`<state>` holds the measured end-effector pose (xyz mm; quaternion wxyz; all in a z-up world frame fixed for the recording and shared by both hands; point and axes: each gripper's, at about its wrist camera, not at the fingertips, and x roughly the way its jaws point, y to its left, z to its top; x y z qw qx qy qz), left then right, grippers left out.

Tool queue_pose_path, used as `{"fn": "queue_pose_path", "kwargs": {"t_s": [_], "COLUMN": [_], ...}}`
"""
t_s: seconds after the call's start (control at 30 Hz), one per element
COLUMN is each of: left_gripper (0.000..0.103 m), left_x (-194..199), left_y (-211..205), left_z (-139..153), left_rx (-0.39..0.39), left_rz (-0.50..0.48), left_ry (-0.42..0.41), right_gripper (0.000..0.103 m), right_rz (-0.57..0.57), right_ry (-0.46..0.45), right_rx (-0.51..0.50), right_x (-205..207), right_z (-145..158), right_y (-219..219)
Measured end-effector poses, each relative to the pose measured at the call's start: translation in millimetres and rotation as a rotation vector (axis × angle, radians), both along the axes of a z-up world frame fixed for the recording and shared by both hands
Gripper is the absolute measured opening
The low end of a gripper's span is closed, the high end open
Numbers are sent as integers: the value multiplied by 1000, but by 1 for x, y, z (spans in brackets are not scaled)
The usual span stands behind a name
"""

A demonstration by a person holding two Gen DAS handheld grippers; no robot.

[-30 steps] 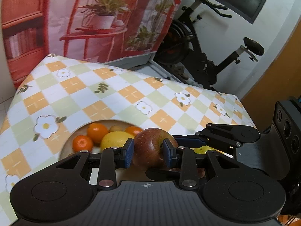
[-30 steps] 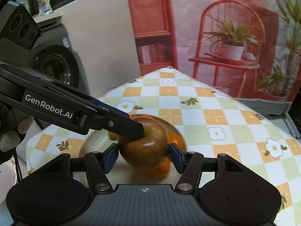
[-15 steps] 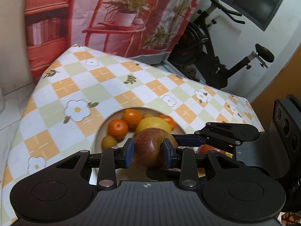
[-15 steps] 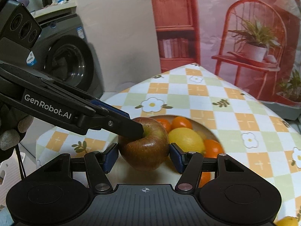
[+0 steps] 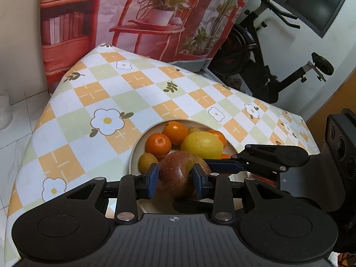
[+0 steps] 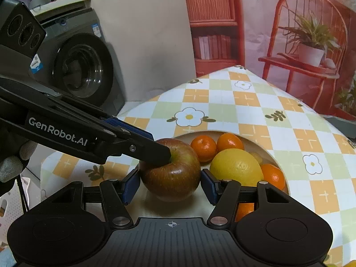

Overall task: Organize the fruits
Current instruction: 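Lower both red apples into the plate and open both grippers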

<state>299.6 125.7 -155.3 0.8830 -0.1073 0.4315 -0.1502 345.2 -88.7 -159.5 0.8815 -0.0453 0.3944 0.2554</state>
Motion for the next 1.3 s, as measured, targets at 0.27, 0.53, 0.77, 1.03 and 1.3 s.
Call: {"fn": "queue_pose_path", "kwargs": {"t_s": [0.27, 0.53, 0.77, 1.03, 1.3], "left_gripper": [36, 35, 35, 35, 36], "left_x": [3, 5, 6, 6, 6], "left_y": [0, 3, 6, 8, 6], "left_z": [-4, -7, -8, -8, -9], "left_rx": [8, 12, 16, 24, 42], "left_rz": [4, 14, 25, 32, 29], "left_ry": [12, 21, 23, 18, 9], "right_gripper": [55, 56, 56, 56, 56], "right_rz": [2, 6, 15, 23, 25], "right_ry": [12, 16, 15, 9, 9], "right_rx": [-9, -15, -13, -18, -24], "right_x": [4, 8, 12, 14, 14], "right_z": [-6, -10, -13, -14, -14], "right_y": [3, 7, 11, 14, 16]}}
